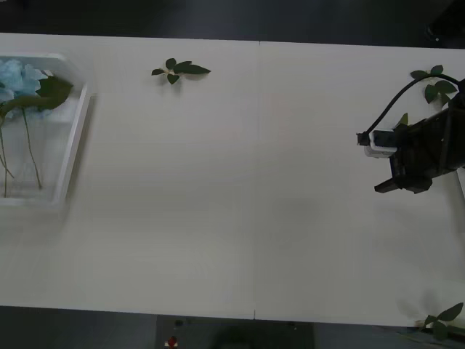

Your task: Put the red flowers into the right box and the blue flowers into the left box

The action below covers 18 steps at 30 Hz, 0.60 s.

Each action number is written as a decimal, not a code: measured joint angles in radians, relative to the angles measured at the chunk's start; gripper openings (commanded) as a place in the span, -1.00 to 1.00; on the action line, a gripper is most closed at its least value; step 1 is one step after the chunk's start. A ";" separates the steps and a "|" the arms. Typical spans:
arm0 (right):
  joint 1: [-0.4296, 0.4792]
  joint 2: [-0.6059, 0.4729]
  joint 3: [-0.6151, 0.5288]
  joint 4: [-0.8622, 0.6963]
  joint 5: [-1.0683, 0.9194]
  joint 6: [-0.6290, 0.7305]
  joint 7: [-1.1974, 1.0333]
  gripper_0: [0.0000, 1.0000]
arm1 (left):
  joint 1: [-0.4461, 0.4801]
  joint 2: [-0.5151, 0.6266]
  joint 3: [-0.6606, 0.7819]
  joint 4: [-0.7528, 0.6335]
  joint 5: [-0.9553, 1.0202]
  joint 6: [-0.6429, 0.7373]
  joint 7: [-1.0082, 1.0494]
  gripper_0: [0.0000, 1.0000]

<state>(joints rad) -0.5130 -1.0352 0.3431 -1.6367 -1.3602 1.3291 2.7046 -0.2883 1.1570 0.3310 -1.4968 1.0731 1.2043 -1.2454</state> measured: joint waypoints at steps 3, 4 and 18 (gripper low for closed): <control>0.000 0.000 0.000 0.000 0.000 0.000 0.000 0.40 | 0.000 0.000 -0.045 0.059 -0.001 -0.138 0.000 -1.00; 0.000 0.000 0.000 0.000 0.000 0.000 0.000 0.41 | 0.000 -0.001 -0.061 0.075 -0.003 -0.173 0.000 -1.00; 0.000 0.000 0.000 0.000 0.000 0.000 0.000 0.40 | -0.001 -0.080 -0.272 0.159 -0.046 -0.541 0.153 -1.00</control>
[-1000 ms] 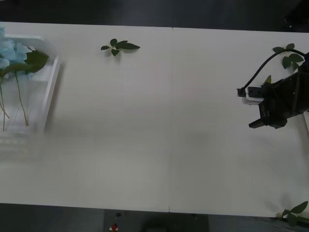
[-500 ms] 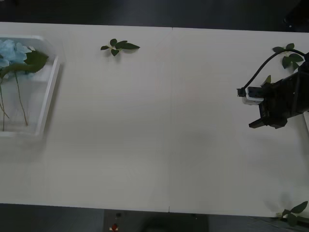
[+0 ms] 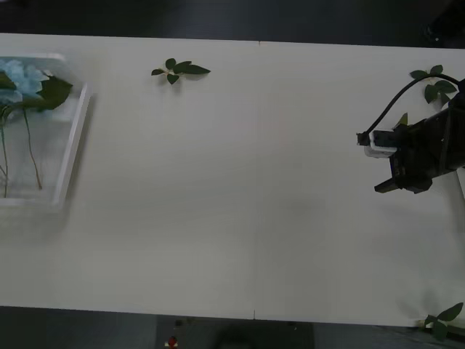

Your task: Put the red flowers into the right box and the blue flowers into the left box

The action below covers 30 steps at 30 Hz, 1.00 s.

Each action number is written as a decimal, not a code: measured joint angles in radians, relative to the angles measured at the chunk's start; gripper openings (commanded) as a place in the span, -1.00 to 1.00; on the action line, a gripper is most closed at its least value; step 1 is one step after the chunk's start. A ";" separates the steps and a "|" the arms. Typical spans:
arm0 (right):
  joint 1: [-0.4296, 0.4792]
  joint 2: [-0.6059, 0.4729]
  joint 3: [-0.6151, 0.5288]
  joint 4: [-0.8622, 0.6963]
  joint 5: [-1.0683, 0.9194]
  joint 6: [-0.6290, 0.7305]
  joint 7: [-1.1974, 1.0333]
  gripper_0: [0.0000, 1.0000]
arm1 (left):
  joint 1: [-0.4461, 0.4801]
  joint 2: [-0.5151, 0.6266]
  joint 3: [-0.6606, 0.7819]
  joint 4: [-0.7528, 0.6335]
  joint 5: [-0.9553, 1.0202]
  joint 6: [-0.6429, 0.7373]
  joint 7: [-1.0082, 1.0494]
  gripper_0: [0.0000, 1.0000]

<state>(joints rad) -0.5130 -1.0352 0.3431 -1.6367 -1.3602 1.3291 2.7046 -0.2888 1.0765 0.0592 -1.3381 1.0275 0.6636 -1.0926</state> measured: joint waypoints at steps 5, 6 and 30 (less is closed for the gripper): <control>0.000 0.000 0.000 0.000 0.000 0.000 0.000 0.40 | 0.000 0.000 -0.121 0.012 -0.041 -0.109 0.098 -1.00; 0.000 0.000 0.000 0.000 0.000 0.000 0.000 0.40 | 0.000 0.000 -0.130 0.015 -0.059 -0.110 0.098 -1.00; 0.000 0.000 0.000 0.000 0.000 0.000 0.000 0.40 | 0.000 0.000 -0.113 0.022 -0.160 -0.109 0.099 1.00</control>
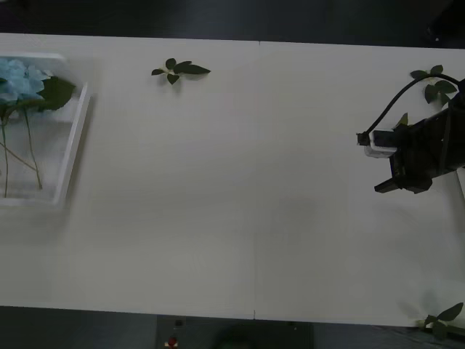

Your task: Put the red flowers into the right box and the blue flowers into the left box

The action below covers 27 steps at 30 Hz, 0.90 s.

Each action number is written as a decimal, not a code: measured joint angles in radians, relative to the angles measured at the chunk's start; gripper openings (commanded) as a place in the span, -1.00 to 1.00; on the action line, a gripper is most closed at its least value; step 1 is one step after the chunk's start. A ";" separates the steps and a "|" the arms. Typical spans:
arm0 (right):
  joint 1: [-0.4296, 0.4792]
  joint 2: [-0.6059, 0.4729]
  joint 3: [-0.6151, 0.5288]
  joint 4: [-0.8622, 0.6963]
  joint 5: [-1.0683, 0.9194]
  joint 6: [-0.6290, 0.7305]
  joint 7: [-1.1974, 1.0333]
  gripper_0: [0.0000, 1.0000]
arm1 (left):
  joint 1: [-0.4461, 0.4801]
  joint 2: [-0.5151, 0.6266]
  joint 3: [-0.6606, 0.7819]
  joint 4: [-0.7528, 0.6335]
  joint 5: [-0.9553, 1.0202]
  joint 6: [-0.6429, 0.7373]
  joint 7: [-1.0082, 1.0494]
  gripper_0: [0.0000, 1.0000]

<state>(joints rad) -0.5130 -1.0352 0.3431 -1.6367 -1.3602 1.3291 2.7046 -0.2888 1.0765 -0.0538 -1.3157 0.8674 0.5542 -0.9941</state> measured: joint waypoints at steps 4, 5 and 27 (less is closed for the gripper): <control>0.000 0.000 0.000 0.000 0.000 0.000 0.000 0.40 | 0.000 0.000 0.000 0.000 -0.019 0.000 0.000 1.00; 0.000 0.000 0.000 0.000 0.000 0.000 0.000 0.41 | 0.000 0.000 0.000 0.000 -0.025 0.000 0.000 1.00; 0.000 0.000 0.000 0.000 0.000 0.000 0.000 0.40 | 0.000 0.012 0.161 -0.204 0.076 0.674 0.000 1.00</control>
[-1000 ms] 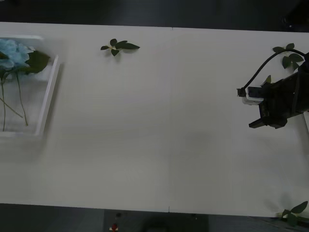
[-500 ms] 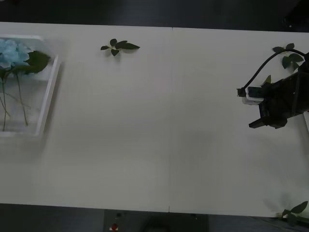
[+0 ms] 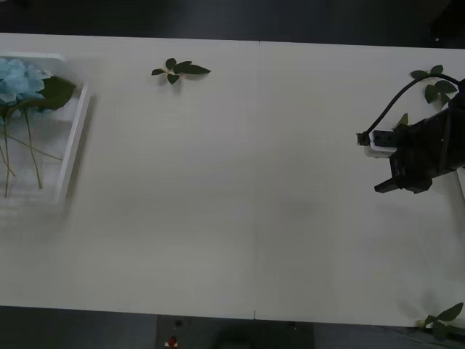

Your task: Put the red flowers into the right box and the blue flowers into the left box

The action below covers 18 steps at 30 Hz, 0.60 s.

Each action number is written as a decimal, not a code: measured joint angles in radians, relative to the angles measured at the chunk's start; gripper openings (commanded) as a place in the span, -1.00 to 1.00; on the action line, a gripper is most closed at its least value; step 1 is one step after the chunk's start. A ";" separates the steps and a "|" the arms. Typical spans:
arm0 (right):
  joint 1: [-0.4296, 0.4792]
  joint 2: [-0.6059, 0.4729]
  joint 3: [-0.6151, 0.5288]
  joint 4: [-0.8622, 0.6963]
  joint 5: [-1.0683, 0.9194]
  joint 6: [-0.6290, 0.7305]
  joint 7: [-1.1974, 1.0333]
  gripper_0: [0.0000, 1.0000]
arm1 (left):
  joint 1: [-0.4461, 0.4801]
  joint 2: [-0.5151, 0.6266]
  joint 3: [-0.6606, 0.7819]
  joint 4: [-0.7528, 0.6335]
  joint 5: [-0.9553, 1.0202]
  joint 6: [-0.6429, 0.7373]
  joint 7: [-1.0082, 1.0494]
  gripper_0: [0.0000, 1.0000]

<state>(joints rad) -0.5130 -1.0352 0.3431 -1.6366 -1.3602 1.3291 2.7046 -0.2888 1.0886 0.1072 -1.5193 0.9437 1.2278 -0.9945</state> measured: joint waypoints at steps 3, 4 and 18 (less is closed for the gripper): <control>0.000 0.000 0.000 0.000 0.000 0.000 0.000 0.40 | 0.000 0.000 0.063 -0.081 0.002 0.127 -0.003 1.00; 0.000 0.000 0.000 0.000 0.000 0.000 0.000 0.41 | 0.000 0.000 0.080 -0.109 0.005 0.158 -0.008 1.00; 0.000 0.000 0.000 0.000 0.000 0.000 0.000 0.41 | 0.096 -0.027 0.193 -0.408 0.413 0.198 -0.523 1.00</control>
<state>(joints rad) -0.5130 -1.0352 0.3431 -1.6362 -1.3601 1.3290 2.7046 -0.1928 1.0620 0.3001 -1.9274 1.3571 1.4261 -1.5173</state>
